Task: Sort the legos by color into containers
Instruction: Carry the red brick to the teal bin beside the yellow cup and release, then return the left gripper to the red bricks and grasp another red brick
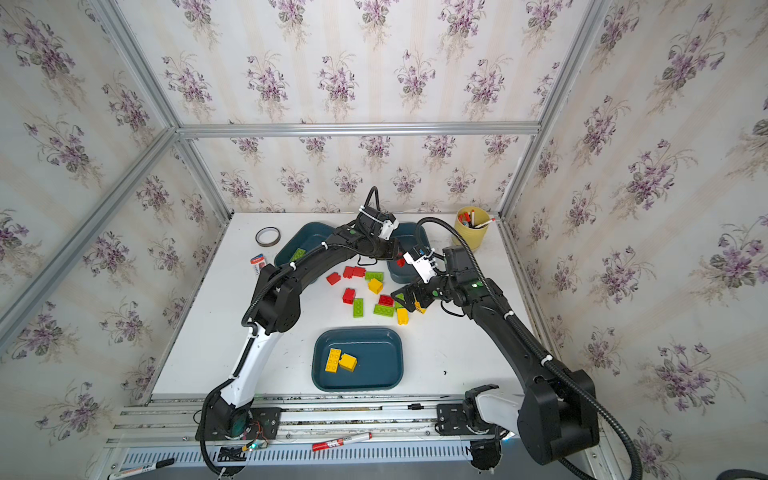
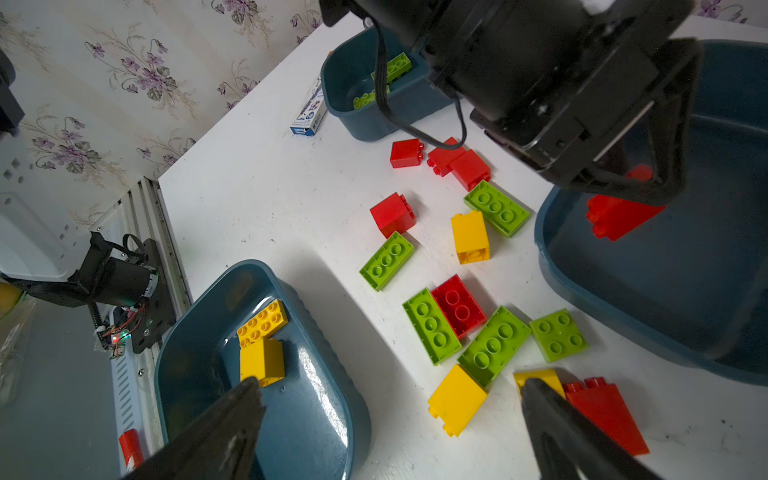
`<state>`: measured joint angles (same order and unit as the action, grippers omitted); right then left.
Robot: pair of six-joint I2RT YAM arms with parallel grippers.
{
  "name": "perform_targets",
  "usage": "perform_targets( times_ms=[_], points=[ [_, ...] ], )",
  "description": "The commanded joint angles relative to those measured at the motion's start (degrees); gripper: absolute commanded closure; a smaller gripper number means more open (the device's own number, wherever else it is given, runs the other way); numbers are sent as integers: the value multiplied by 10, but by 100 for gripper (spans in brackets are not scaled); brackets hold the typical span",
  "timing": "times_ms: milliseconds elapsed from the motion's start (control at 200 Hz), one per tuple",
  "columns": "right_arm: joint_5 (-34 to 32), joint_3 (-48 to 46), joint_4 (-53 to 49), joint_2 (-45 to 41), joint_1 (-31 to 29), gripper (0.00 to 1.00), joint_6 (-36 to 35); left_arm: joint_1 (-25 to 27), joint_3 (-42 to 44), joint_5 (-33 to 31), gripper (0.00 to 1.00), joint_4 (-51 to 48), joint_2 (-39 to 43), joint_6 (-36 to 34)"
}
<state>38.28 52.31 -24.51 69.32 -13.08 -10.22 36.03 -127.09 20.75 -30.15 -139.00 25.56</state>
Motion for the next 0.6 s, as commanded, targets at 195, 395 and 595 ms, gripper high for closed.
perform_targets(
  times_ms=[195,395,595],
  points=[
    [14,-1,12,4,2,0,-4,-1,73,-67,37,-31,103,-108],
    [27,-2,19,15,2,0,0,-8,142,-169,37,-161,172,-227],
    [39,-4,22,22,2,0,2,-39,245,-228,37,-207,233,-258]
  ],
)
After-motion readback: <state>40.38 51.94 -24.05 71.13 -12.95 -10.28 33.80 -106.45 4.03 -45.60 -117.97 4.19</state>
